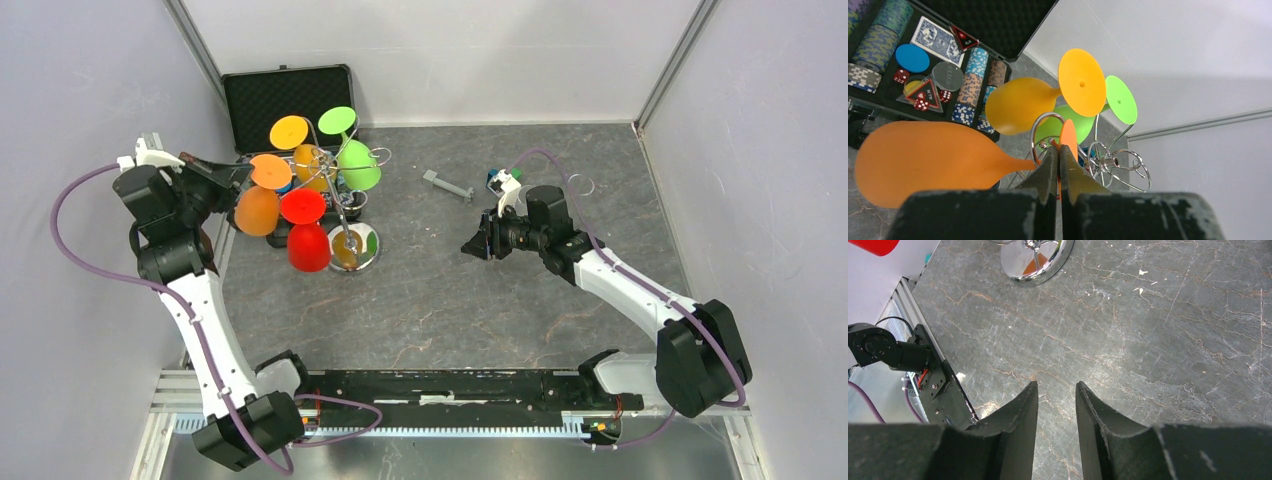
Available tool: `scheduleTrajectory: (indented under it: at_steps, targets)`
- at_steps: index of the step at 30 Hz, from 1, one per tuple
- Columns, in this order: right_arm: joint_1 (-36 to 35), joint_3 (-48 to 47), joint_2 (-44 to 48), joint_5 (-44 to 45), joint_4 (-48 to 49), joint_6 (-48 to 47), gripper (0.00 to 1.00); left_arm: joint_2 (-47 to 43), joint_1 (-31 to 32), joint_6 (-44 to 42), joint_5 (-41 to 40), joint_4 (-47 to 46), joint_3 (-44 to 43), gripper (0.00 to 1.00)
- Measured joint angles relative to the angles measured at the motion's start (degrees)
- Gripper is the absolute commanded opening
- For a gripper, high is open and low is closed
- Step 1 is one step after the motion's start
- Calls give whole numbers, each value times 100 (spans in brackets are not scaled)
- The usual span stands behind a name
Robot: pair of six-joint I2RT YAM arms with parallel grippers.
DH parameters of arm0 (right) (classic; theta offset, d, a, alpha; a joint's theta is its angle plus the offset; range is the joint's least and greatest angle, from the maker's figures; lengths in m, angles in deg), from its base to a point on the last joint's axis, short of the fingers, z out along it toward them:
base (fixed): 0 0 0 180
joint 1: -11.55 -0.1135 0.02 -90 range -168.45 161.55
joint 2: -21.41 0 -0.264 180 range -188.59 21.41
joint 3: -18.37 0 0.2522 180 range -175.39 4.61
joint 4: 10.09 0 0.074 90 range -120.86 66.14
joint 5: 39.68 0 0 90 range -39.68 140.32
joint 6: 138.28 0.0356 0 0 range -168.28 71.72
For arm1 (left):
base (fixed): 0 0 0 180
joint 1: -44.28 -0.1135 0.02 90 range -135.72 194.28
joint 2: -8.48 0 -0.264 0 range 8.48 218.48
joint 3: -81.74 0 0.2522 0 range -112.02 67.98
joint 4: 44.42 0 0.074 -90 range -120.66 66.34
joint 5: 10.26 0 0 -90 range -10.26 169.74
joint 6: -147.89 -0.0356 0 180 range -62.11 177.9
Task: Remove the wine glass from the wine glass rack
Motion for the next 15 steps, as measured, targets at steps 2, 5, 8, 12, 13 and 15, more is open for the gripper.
scheduleTrajectory:
  at_steps: [2, 5, 8, 12, 13, 15]
  targets:
    - [0, 2, 2, 0, 2, 0, 38, -96, 7, 2, -87, 9, -2, 2]
    - [0, 2, 2, 2, 4, 0, 38, -238, 7, 7, -256, 9, -4, 2]
    - [0, 2, 0, 2, 4, 0, 38, -299, 7, 37, -376, 7, -46, 2]
    - [0, 2, 0, 0, 4, 0, 37, -293, 9, 129, -505, -13, -127, 2]
    - [0, 2, 0, 2, 4, 0, 37, -291, 9, 155, -546, -35, -136, 2]
    - [0, 2, 0, 2, 4, 0, 37, -271, 9, 221, -608, -114, -136, 2]
